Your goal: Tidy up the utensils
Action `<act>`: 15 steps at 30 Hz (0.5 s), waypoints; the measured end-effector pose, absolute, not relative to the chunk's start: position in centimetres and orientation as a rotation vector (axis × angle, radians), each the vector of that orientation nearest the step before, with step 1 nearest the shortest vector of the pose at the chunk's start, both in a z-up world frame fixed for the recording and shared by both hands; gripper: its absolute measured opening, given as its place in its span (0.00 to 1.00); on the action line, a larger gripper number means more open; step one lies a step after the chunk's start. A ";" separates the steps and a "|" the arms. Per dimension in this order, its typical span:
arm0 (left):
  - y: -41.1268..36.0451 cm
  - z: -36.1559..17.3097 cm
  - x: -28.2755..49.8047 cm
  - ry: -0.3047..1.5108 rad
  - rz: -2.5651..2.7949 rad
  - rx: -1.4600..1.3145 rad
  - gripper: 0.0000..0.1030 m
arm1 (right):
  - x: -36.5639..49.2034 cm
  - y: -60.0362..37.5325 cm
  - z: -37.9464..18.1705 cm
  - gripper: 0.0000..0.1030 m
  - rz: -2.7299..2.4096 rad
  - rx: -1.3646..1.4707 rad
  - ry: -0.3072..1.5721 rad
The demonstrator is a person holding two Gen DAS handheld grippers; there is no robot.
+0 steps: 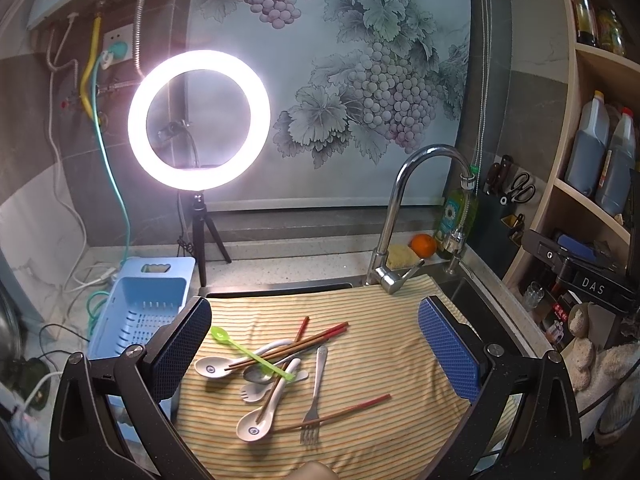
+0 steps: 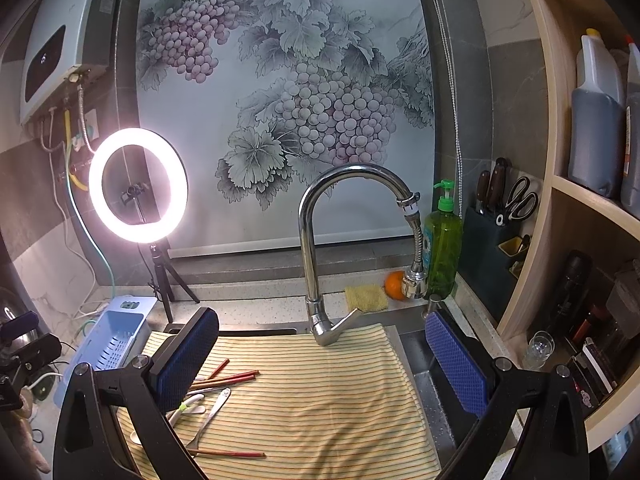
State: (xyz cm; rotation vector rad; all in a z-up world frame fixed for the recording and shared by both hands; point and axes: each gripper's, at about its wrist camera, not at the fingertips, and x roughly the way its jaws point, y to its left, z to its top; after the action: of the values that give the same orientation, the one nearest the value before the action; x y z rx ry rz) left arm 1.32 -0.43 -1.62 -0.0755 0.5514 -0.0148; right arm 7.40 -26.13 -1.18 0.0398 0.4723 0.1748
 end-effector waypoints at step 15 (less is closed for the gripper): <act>1.1 -2.1 1.9 0.597 0.003 -0.095 1.00 | 7.9 -25.3 -2.3 0.99 0.182 0.041 0.510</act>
State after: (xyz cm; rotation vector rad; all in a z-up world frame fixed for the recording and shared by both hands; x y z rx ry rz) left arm 1.92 1.05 -2.08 -0.0950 0.5967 0.0027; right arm 7.92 -25.27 -2.33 0.0415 0.5098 0.1824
